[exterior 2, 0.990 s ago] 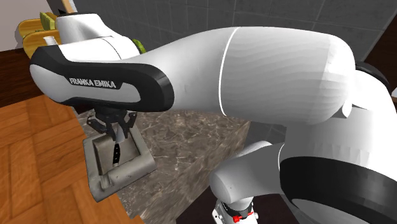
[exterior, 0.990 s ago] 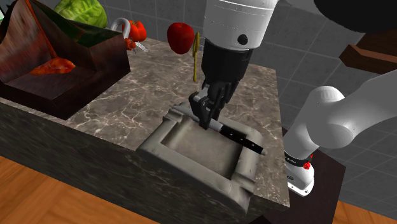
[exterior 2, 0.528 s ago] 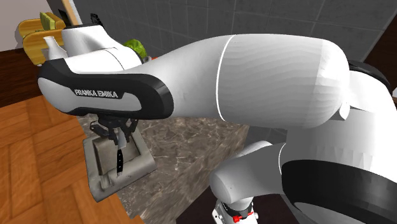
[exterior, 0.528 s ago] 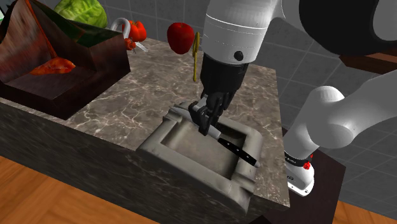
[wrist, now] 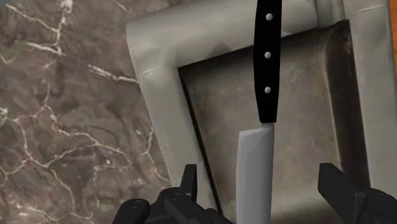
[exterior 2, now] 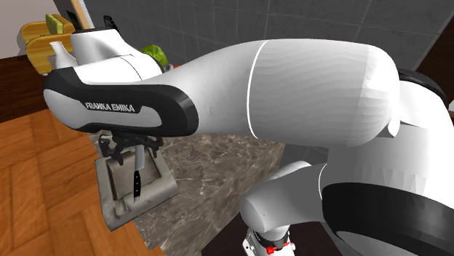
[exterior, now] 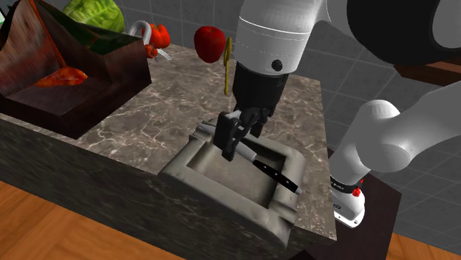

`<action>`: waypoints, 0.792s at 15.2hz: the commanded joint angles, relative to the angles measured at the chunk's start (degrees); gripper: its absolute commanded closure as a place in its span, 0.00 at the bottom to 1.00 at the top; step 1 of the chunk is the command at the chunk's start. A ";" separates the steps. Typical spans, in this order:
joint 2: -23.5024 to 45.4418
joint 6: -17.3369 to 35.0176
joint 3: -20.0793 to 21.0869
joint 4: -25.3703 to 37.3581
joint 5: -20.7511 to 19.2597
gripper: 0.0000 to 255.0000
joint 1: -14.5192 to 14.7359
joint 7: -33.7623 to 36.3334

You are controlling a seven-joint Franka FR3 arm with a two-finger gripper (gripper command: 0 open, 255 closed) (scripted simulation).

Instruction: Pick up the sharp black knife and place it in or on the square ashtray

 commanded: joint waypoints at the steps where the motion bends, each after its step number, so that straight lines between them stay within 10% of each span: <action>1: 0.00 0.00 0.00 0.00 0.00 0.00 0.00 0.00; 12: 0.25 -7.00 -2.03 7.09 -1.49 0.00 -0.57 0.52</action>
